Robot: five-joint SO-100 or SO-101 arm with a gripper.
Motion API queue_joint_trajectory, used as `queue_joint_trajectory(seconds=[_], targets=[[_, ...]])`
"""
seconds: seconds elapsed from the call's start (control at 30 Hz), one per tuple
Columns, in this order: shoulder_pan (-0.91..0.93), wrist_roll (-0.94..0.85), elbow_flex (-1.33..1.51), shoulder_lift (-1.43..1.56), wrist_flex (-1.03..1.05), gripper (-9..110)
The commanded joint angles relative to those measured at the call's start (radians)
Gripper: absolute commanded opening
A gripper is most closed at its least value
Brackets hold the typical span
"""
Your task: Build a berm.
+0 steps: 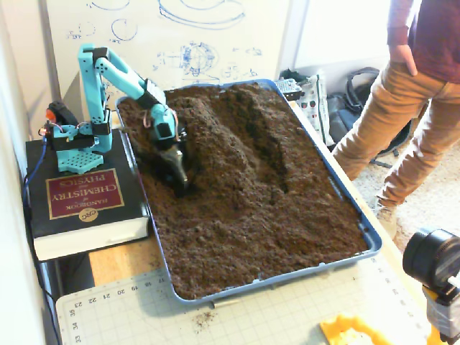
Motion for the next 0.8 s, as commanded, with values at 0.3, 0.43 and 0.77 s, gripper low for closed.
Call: queue_joint_trajectory(seconds=[0.3,0.43,0.77], targets=[[-0.207,0.015,0.218,0.133,-0.017,1],[-0.307,0.054,0.216,0.284,-0.006,1],[-0.387,0.328,0.087,0.334,-0.017,1]])
